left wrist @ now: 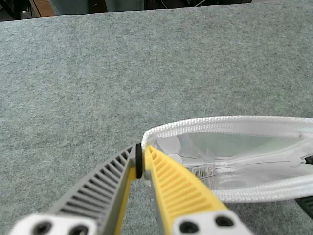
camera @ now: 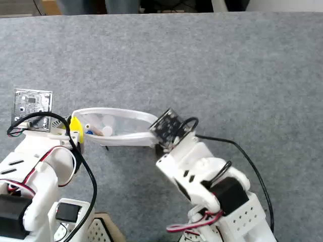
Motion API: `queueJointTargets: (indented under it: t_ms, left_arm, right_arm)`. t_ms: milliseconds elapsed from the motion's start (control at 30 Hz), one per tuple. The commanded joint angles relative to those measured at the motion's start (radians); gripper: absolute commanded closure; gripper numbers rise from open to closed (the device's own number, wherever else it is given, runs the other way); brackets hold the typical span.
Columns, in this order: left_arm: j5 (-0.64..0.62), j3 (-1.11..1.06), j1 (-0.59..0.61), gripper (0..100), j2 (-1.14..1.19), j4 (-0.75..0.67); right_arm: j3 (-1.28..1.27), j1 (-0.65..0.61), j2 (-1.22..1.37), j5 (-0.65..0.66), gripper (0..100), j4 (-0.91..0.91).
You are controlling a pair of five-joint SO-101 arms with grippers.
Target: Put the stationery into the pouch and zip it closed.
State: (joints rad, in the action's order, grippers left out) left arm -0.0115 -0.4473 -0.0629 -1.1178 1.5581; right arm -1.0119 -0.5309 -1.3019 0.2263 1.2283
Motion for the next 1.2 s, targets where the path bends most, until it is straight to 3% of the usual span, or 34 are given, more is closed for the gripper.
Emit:
queueJointTargets:
  t_ms: [0, 233, 433, 867, 1167]
  left_arm:
    - [0.005, -0.101, -0.008, 97, 0.035, 0.009]
    - [0.005, -0.099, -0.008, 97, 0.035, 0.008]
    - [0.005, -0.099, -0.008, 97, 0.035, 0.008]
    - [0.005, -0.099, -0.008, 97, 0.028, 0.009]
    - [0.005, -0.099, -0.008, 97, 0.028, 0.009]
  right_arm:
    - [0.027, 0.060, -0.027, -0.009, 84.6, -0.021]
    - [0.163, 0.012, -0.094, -0.003, 84.6, 0.089]
    - [0.073, 0.014, -0.102, -0.003, 84.5, 0.196]
    - [-0.236, 0.014, -0.093, -0.003, 84.9, -0.167]
    - [-0.255, 0.014, -0.102, -0.003, 85.1, -0.207]
